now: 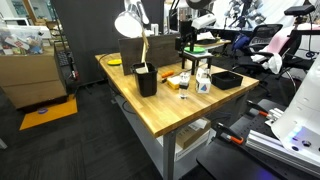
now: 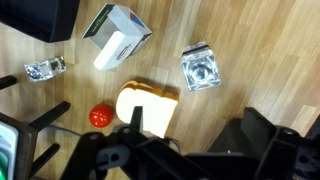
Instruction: Move the clear object to the right
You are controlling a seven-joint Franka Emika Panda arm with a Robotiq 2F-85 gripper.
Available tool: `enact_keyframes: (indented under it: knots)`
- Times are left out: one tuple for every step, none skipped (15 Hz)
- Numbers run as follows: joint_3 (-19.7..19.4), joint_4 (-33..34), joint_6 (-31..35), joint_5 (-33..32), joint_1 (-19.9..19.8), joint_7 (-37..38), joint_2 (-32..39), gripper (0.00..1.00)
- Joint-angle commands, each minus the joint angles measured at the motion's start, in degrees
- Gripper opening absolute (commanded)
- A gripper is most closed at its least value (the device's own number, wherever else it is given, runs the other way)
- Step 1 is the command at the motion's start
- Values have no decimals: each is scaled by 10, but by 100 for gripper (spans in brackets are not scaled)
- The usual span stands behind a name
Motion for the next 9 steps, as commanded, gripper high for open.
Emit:
enact_keyframes:
  knots:
    - [-7,6,0,0,8,0,12,100]
    - [-8,11,1,0,8,0,20,100]
    - [-8,14,1,0,8,0,22,100]
    - [-8,15,1,0,8,0,22,100]
    - [-8,15,1,0,8,0,21,100]
    - [-8,15,1,0,8,0,21,100]
    - [-8,15,1,0,8,0,21,100]
    - [-8,15,1,0,8,0,21,100]
    - [-8,15,1,0,8,0,21,100]
